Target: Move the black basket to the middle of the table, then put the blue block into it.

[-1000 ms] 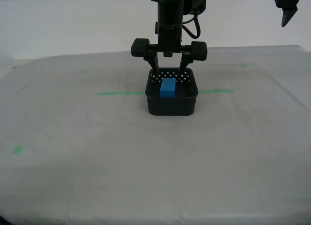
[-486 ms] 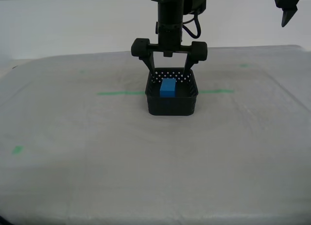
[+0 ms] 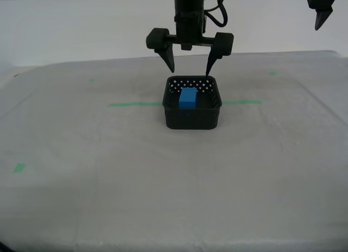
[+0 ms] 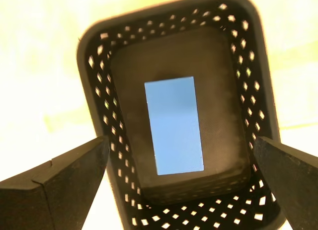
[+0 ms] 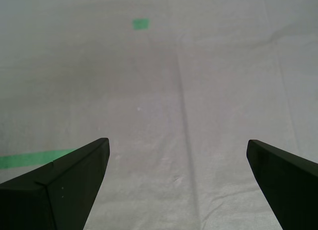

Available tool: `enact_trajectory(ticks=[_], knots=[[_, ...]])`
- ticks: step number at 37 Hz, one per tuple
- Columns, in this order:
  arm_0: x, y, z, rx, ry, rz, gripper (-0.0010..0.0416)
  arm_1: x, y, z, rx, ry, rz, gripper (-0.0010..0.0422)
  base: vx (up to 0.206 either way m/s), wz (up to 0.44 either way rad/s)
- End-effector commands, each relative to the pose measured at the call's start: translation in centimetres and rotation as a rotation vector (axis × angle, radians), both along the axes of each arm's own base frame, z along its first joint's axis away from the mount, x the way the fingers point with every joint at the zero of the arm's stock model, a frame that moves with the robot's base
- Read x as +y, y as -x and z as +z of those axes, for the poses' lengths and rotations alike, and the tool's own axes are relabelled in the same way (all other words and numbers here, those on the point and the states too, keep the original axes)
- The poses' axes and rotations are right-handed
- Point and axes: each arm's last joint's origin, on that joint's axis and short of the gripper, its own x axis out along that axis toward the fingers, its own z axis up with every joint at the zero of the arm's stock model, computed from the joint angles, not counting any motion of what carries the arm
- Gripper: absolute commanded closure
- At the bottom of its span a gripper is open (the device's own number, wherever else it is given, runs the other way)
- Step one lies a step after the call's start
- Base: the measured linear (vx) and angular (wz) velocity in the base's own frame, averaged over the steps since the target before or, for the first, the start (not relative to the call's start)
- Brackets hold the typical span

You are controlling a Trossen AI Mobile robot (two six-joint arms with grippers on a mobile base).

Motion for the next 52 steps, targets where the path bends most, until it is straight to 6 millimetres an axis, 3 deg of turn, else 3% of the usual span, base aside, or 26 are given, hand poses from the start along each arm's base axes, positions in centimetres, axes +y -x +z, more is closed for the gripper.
enact_trajectory(ticks=[1, 17, 34, 41, 52], knots=[[0.0, 0.0, 0.0, 0.000, 0.002, -0.001, 0.0019, 0.6, -0.2, 1.2, -0.024, -0.001, -0.035, 0.0011, 0.000, 0.000], [0.0, 0.0, 0.0, 0.000, 0.002, -0.001, 0.0019, 6.0, -2.2, 6.7, -0.109, 0.038, 0.021, 0.0011, 0.000, 0.000], [0.0, 0.0, 0.0, 0.000, 0.002, -0.001, 0.0019, 13.0, -3.2, 10.8, -0.139, -0.008, 0.085, 0.0011, 0.000, 0.000], [0.0, 0.0, 0.0, 0.000, 0.002, -0.001, 0.0019, 16.0, -2.7, 10.8, -0.151, 0.004, 0.141, 0.0011, 0.000, 0.000], [0.0, 0.0, 0.0, 0.000, 0.002, -0.001, 0.0019, 22.5, 0.4, 7.8, -0.172, 0.101, 0.235, 0.0011, 0.000, 0.000]])
